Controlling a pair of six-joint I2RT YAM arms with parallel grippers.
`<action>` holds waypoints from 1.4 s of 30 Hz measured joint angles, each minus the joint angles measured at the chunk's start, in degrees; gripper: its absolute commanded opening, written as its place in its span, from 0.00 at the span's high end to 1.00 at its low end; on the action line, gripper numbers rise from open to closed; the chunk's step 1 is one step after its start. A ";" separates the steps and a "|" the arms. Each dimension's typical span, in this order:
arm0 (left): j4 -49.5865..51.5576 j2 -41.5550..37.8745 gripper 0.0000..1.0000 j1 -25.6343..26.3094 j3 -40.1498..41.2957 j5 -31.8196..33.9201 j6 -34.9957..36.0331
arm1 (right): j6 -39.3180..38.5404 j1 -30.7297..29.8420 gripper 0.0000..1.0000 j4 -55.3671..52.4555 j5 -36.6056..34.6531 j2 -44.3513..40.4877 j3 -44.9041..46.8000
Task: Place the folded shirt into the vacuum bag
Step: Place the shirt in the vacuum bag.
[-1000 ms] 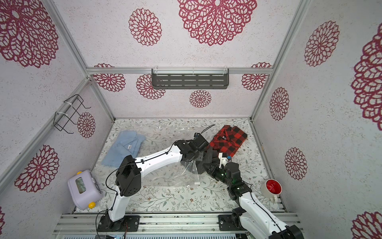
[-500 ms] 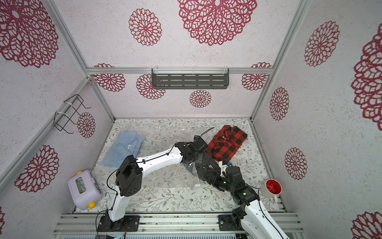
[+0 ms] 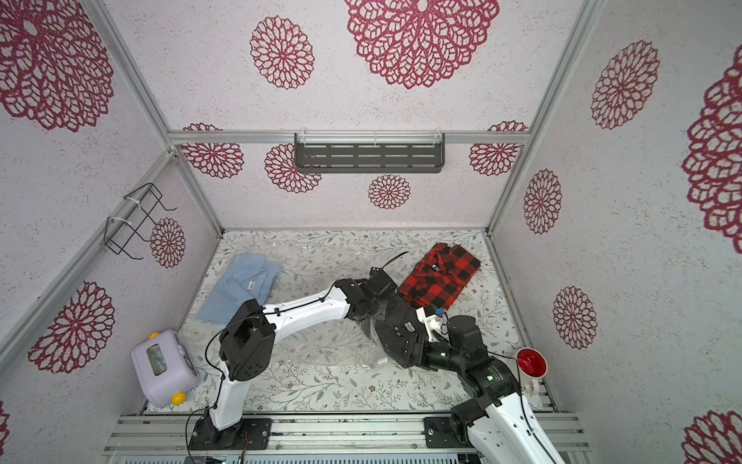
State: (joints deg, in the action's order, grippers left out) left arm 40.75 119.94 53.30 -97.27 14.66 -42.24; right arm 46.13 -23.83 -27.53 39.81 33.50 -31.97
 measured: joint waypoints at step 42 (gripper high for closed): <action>-2.58 -9.66 1.00 -6.73 10.82 3.37 3.21 | -7.56 15.10 0.49 35.32 -15.91 46.27 -6.21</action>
State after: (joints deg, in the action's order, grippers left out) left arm 38.17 110.28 46.57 -86.46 18.02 -39.03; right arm 38.57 -8.73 7.79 23.90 79.77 -38.17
